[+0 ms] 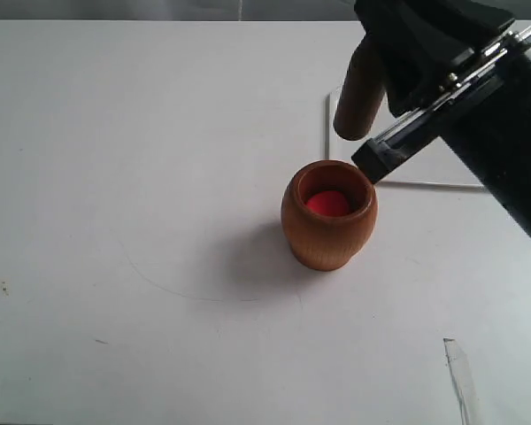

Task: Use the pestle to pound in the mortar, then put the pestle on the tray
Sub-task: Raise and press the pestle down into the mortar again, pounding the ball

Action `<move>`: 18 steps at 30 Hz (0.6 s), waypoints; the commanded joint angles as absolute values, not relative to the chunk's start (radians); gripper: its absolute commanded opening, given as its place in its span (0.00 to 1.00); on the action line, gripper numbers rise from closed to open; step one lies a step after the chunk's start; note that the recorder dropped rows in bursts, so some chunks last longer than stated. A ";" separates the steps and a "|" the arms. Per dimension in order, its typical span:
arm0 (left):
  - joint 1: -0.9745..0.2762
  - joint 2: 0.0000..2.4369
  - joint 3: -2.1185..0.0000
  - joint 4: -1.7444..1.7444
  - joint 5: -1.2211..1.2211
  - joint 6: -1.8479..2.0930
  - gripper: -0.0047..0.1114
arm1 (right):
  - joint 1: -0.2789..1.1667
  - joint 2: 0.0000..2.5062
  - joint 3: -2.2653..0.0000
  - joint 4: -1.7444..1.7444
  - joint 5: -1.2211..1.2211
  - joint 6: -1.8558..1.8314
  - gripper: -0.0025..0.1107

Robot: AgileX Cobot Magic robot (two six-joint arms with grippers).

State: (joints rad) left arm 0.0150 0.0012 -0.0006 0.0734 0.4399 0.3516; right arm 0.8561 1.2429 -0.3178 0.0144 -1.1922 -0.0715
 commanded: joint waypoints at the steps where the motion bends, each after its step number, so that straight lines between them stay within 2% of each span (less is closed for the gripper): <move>1: 0.007 0.000 0.000 0.066 0.437 0.343 0.04 | 0.848 1.260 -0.316 0.000 -1.123 -0.082 0.02; 18: 0.007 0.000 0.000 0.066 0.437 0.343 0.04 | 0.848 1.686 -0.316 0.000 -1.120 -0.082 0.02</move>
